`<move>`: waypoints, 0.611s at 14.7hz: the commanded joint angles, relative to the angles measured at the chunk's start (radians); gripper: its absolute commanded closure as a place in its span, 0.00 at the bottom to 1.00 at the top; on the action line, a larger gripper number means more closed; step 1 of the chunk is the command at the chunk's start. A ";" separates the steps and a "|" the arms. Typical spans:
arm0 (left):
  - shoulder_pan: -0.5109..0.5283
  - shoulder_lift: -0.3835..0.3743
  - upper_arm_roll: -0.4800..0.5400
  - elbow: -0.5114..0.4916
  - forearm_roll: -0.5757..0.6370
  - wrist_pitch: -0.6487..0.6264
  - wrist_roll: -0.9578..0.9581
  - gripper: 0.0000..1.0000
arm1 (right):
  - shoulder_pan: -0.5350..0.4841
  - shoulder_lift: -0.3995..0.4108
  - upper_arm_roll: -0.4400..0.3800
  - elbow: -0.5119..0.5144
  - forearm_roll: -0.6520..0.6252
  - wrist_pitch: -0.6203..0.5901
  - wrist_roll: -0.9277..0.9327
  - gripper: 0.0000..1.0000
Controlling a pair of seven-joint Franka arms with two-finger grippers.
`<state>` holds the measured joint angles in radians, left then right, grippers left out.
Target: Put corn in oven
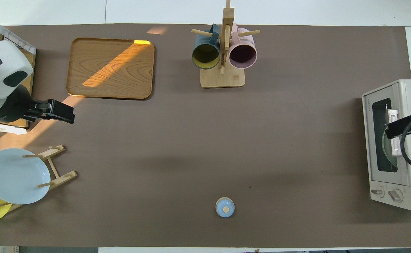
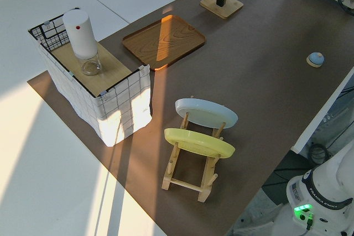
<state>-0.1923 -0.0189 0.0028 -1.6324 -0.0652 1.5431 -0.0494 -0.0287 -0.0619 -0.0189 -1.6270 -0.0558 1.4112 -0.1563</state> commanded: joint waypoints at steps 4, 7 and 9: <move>0.005 -0.016 -0.004 -0.015 0.013 0.011 0.005 0.00 | 0.004 0.027 -0.009 0.030 0.025 0.005 0.026 0.00; 0.005 -0.016 -0.004 -0.014 0.013 0.011 0.005 0.00 | 0.003 0.037 -0.006 0.046 0.028 -0.003 0.027 0.00; 0.005 -0.018 -0.004 -0.015 0.013 0.011 0.006 0.00 | 0.004 0.039 -0.007 0.042 0.027 -0.006 0.027 0.00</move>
<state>-0.1923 -0.0189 0.0028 -1.6324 -0.0652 1.5430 -0.0494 -0.0286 -0.0416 -0.0194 -1.6088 -0.0558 1.4123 -0.1462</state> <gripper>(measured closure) 0.000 0.000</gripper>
